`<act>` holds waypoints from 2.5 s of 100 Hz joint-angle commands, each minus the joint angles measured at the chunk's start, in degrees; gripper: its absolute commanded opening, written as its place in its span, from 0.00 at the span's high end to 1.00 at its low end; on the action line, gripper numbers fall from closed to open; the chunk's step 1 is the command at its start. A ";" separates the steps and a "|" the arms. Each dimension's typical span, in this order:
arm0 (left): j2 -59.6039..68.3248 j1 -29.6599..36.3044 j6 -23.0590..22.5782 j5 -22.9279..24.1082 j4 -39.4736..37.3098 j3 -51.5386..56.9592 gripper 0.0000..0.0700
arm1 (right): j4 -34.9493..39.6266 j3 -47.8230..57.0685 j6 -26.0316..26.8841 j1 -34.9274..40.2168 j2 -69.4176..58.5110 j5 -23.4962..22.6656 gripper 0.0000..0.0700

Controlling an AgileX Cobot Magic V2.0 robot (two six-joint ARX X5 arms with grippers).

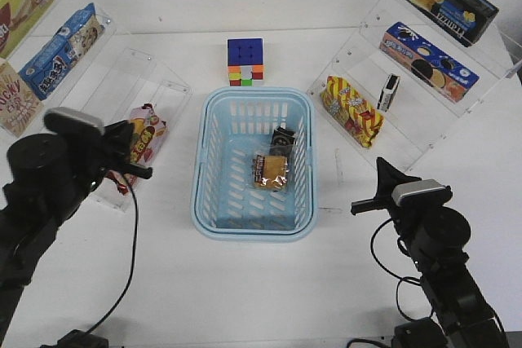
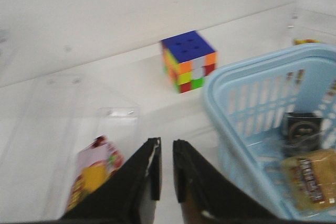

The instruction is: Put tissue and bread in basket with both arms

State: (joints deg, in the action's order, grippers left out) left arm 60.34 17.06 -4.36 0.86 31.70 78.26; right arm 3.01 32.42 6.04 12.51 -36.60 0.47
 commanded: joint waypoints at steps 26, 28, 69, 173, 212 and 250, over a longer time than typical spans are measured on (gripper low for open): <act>-20.50 -6.99 2.71 2.27 -17.55 -30.05 1.00 | -5.84 -0.24 0.00 0.00 0.55 -0.22 1.00; -21.77 -7.13 3.06 2.27 -19.71 -32.11 1.00 | -5.81 -0.24 -0.02 0.00 0.55 -0.52 1.00; -29.11 -7.21 3.91 2.32 -24.33 -38.36 1.00 | -6.91 -0.22 -0.04 0.00 0.55 -0.46 1.00; -60.13 -11.72 8.31 -3.45 -40.70 -77.48 1.00 | -6.91 -0.22 -0.04 0.00 0.57 -0.46 1.00; -60.06 -13.03 8.09 -1.95 -32.89 -77.48 1.00 | -7.06 -0.22 -0.04 0.00 0.55 -0.46 1.00; -60.08 -13.03 8.09 -1.95 -33.29 -77.46 1.00 | -7.06 -0.22 -0.04 0.00 0.55 -0.46 1.00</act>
State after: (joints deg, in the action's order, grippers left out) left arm 0.32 3.99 3.66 -1.23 -0.71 1.93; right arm -3.29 32.08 6.00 12.36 -35.86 0.01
